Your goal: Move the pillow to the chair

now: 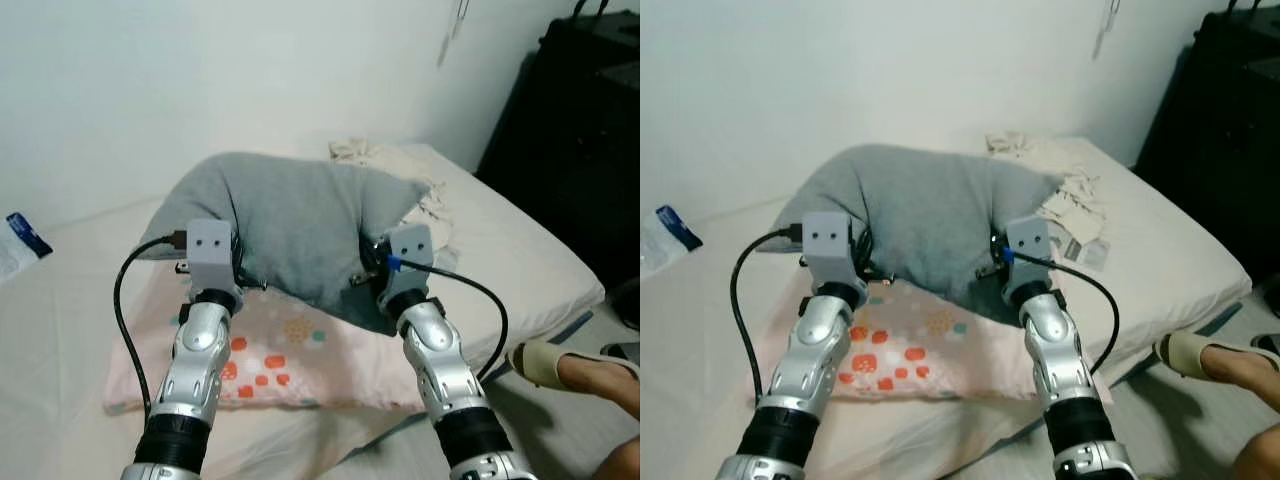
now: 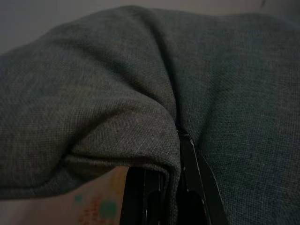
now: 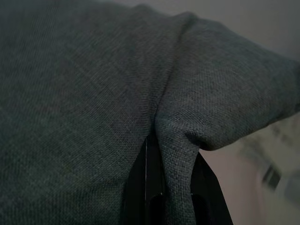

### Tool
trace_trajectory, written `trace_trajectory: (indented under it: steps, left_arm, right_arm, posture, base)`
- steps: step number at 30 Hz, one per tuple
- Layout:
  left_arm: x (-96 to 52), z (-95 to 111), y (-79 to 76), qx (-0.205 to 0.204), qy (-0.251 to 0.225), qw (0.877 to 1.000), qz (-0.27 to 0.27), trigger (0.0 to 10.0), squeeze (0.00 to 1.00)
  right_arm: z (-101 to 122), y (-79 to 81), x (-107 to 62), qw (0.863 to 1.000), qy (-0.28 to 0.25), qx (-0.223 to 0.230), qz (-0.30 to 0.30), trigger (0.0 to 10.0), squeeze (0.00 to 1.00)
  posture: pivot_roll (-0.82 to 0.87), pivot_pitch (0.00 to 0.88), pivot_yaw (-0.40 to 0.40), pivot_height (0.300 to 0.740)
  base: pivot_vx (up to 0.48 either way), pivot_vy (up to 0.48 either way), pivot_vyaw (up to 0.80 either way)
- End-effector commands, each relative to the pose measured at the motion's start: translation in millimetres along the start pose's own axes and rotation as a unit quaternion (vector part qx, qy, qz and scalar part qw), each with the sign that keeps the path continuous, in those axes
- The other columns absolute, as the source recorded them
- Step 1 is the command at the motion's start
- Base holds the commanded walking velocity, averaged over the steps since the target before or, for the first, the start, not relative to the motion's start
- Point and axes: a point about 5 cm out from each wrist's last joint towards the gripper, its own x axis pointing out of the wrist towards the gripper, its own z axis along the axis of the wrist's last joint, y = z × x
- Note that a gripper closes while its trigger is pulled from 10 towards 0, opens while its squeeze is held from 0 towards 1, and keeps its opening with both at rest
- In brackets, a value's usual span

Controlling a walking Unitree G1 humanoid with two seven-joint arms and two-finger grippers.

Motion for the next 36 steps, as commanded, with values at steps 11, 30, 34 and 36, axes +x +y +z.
trace_trajectory:
  steps: [11,30,34,36]
  left_arm:
    - [-35.3,-57,-8.4,0.011,0.11,0.992,-0.058,10.0,0.0]
    - [-26.4,-48,-16.3,-0.003,0.085,0.993,-0.084,10.0,0.0]
    - [-25.9,-48,-15.5,0.023,0.082,0.993,-0.082,10.0,0.0]
    - [-26.1,-49,-15.2,0.027,0.082,0.993,-0.079,10.0,0.0]
  right_arm:
    - [-57,12.5,-28.3,0.995,0.1,0.006,0.013,10.0,0.0]
    - [-51,15.2,-21.7,0.997,0.081,0.003,0.019,10.0,0.0]
    - [-47,21.4,-19.1,0.997,0.07,0.006,0.035,10.0,0.0]
    - [-45,22.8,-18.7,0.997,0.067,0.008,0.038,10.0,0.0]
  posture:
    - [0.02,0.071,-0.011,0.74]
    - [0.02,0.05,0.012,0.74]
    - [0.02,0.052,0.016,0.74]
    - [0.02,0.052,0.016,0.74]
  base:
    - [0.0,0.0,0.0]
    - [0.0,0.0,0.0]
    - [0.0,0.0,0.0]
    - [0.0,0.0,0.0]
